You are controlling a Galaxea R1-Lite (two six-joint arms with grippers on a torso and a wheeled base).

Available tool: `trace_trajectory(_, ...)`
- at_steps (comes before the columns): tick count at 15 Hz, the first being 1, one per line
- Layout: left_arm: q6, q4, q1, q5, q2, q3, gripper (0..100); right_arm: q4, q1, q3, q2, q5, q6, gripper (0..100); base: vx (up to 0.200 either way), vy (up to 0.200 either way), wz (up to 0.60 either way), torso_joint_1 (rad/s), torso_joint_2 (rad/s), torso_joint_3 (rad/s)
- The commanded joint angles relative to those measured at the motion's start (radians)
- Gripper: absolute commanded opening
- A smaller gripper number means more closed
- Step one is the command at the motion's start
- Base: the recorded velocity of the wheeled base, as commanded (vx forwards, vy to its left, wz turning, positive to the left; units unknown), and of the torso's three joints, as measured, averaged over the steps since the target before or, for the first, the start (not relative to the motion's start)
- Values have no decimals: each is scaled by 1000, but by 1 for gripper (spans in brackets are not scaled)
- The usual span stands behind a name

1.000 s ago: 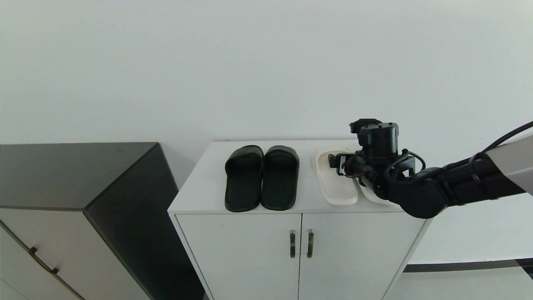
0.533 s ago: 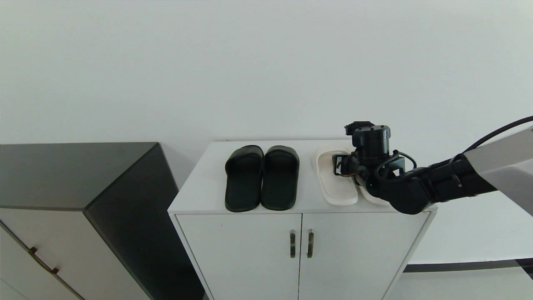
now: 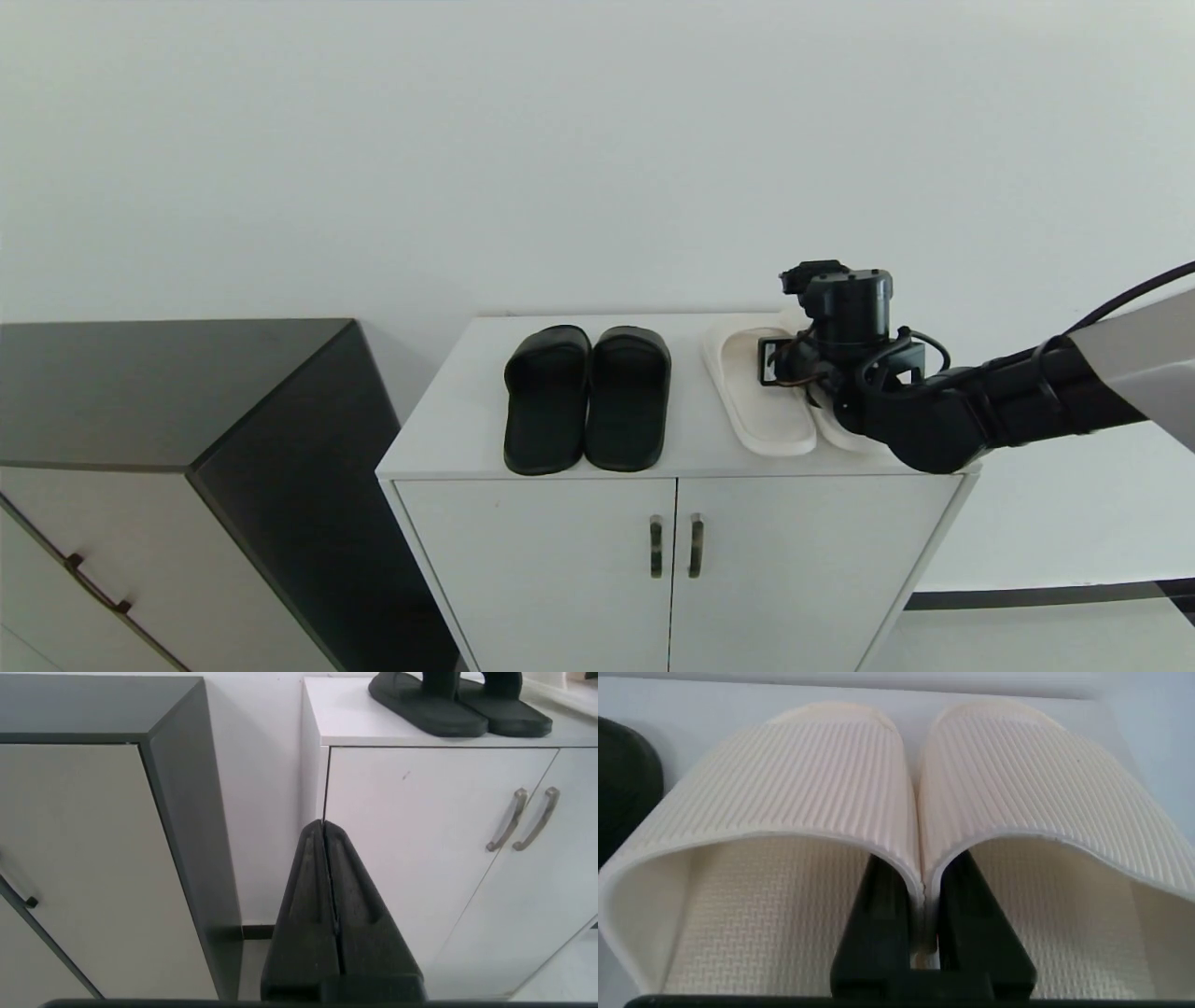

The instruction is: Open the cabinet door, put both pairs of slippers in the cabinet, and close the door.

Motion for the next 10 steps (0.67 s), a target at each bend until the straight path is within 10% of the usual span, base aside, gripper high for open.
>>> trace_trajectory(1,0,0,0,0,0,0,0,-4,31,88,-138,27,-3,0,0,0,0,0,0,0)
trace_trajectory(10,7,0,0,0,0,0,0,73,238,645,-638,501,0,0,0,0,0,0,0,0)
